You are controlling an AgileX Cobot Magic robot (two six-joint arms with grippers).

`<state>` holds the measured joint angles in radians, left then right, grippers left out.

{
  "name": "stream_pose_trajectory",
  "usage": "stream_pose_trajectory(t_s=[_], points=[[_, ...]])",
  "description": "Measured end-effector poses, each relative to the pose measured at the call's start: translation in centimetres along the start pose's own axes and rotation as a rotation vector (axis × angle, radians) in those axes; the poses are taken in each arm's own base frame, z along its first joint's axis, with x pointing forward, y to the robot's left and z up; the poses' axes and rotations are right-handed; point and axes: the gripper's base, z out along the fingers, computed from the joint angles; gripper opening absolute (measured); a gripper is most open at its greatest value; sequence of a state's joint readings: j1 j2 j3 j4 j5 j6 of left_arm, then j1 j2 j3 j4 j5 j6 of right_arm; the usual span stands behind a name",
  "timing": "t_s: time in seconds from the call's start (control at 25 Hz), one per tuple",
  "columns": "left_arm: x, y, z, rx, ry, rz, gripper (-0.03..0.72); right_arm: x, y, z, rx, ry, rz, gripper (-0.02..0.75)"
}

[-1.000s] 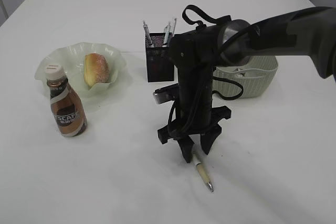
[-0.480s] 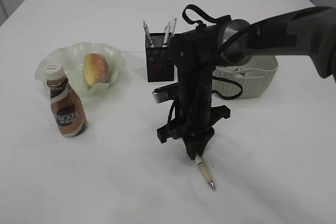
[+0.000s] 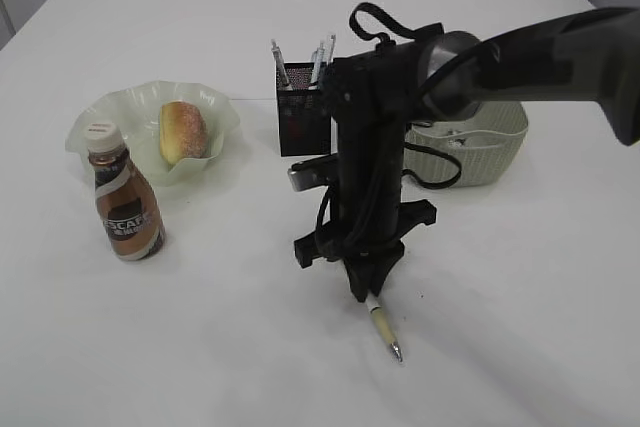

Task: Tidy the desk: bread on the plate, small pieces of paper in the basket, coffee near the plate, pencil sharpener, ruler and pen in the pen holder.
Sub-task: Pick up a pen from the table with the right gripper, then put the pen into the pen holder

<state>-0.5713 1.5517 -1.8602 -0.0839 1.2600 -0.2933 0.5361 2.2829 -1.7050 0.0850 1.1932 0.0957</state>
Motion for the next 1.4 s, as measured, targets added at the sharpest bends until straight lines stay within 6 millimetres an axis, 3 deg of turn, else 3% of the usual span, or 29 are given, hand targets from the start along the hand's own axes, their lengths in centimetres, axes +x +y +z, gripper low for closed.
stream_pose_trajectory(t_s=[0.36, 0.8, 1.08, 1.4], points=[[-0.1, 0.2, 0.0, -0.021, -0.006, 0.007, 0.29, 0.8, 0.3, -5.2, -0.024, -0.188, -0.007, 0.075], [-0.1, 0.2, 0.0, -0.024, -0.007, 0.01, 0.29, 5.2, -0.4, -5.7, -0.023, -0.343, -0.001, 0.075], [-0.1, 0.3, 0.0, -0.028, -0.008, 0.011, 0.29, 6.5, -0.7, -7.7, -0.016, -0.494, -0.018, 0.073], [-0.1, 0.3, 0.0, -0.029, -0.009, 0.012, 0.29, 7.8, -0.9, -8.6, -0.014, -0.627, -0.033, 0.073]])
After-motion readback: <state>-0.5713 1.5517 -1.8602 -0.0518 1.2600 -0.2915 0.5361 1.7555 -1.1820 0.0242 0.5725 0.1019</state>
